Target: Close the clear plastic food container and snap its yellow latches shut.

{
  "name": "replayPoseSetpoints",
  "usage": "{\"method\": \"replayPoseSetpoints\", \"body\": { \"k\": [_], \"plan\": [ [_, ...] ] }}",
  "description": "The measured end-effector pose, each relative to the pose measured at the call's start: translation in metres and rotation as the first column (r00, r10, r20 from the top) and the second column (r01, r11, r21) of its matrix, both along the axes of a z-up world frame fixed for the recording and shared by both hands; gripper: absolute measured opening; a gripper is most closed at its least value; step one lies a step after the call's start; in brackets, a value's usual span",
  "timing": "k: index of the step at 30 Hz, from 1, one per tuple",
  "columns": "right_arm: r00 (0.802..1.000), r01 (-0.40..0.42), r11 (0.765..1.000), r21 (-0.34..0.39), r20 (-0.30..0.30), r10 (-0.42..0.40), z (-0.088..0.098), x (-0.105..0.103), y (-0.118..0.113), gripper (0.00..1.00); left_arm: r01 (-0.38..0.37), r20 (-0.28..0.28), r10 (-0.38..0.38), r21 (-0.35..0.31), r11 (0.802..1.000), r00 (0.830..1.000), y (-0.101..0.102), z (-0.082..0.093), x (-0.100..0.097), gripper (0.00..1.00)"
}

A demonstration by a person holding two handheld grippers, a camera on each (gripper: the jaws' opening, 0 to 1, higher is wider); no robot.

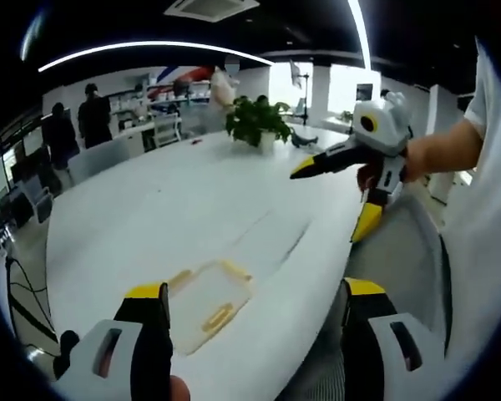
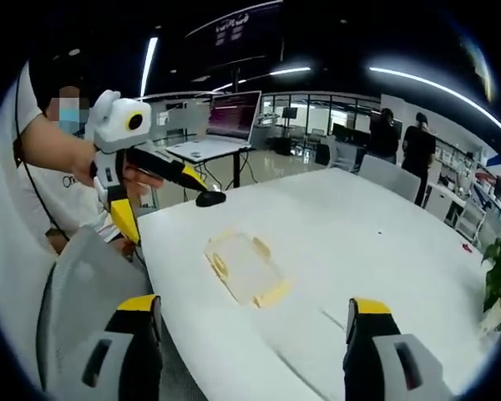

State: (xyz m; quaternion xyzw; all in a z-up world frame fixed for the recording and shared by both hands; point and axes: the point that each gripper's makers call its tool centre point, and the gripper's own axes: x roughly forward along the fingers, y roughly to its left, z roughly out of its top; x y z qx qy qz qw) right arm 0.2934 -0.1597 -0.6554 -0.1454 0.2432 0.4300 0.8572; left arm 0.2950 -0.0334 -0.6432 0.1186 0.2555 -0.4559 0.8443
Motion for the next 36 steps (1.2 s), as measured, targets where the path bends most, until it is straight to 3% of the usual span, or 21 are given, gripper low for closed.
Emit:
{"method": "replayPoseSetpoints", "body": {
  "k": [17, 20, 24, 31, 34, 36],
  "plan": [
    [0.996, -0.083, 0.994, -0.069, -0.015, 0.082, -0.016, 0.021, 0.013, 0.91, 0.079, -0.008, -0.079, 0.086, 0.993, 0.997, 0.022, -0.019, 0.017, 0.80],
    [0.995, -0.097, 0.991, -0.091, -0.019, 0.096, -0.021, 0.023, 0.015, 0.93, 0.109, -0.029, -0.107, 0.063, 0.992, 0.994, 0.022, -0.022, 0.018, 0.80],
    [0.992, -0.128, 0.988, -0.090, -0.022, 0.126, -0.022, 0.027, 0.022, 0.92, 0.169, -0.022, -0.168, 0.148, 0.974, 0.986, 0.029, -0.032, 0.019, 0.78],
    [0.977, -0.212, 0.967, -0.140, -0.027, 0.210, -0.027, 0.036, 0.032, 0.87, 0.202, -0.027, -0.201, 0.208, 0.957, 0.979, 0.043, -0.043, 0.035, 0.77],
    [0.973, -0.231, 0.965, -0.122, -0.026, 0.229, -0.026, 0.040, 0.038, 0.84, 0.215, -0.039, -0.211, 0.213, 0.953, 0.977, 0.047, -0.046, 0.041, 0.77],
    [0.971, -0.237, 0.955, -0.180, -0.004, 0.240, -0.032, 0.047, 0.035, 0.84, 0.234, -0.066, -0.225, 0.238, 0.943, 0.972, 0.053, -0.053, 0.043, 0.77]
  ]
}}
